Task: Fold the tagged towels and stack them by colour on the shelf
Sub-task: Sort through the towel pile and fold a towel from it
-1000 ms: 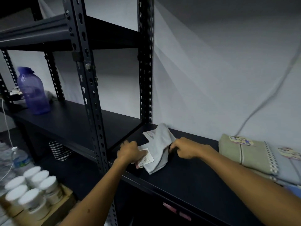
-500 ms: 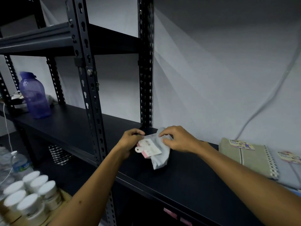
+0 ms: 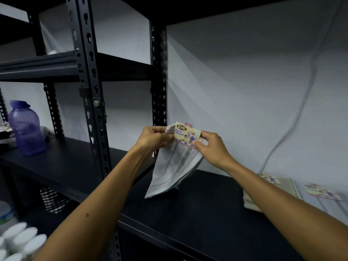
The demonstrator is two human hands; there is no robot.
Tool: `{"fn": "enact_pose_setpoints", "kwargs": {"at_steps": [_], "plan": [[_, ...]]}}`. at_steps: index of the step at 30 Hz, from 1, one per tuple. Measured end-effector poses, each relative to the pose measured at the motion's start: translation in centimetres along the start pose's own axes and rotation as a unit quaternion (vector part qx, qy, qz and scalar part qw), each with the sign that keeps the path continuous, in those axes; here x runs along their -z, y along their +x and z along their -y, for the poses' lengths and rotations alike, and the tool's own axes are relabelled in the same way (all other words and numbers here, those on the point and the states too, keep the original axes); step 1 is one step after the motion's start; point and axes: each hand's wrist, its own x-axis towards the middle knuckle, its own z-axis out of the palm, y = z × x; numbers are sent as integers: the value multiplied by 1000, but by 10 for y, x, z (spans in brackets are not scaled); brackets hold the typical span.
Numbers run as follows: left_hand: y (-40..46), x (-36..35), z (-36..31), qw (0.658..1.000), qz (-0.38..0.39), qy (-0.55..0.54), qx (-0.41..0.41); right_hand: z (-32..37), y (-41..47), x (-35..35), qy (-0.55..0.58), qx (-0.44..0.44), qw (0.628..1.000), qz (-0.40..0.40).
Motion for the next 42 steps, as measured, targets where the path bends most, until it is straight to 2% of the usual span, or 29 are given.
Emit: {"fn": "enact_pose_setpoints", "kwargs": {"at_steps": [3, 6, 9, 13, 17, 21, 29, 33, 36, 40, 42], "plan": [[5, -6, -14, 997, -20, 35, -70, 11, 11, 16, 122, -31, 992, -7], [8, -14, -21, 995, -9, 23, -92, 19, 16, 30, 212, -26, 977, 4], [5, -24, -17, 996, -1, -16, -93, 22, 20, 41, 185, 19, 982, 5], [2, -33, 3, 984, 88, -95, -125, 24, 23, 46, 158, 31, 987, -25], [0, -47, 9, 983, 75, -78, -151, 13, 22, 47, 212, 12, 976, -47], [0, -53, 6, 983, 72, -93, -142, 2, 13, 48, 281, 2, 959, -22], [7, -53, 11, 984, 26, -150, -96, -9, -15, 45, 208, 57, 976, -16], [1, -55, 17, 981, 56, -173, -74, -9, -11, 46, 133, 54, 989, 22], [-3, -54, 24, 978, 77, -183, -64, -10, -8, 46, 175, 19, 984, 33], [-12, -50, 38, 972, 114, -199, -41, -15, -7, 42, 221, -13, 975, 10], [-20, -46, 51, 975, 137, -175, -20, -19, -6, 39, 248, -35, 968, -17]]}}
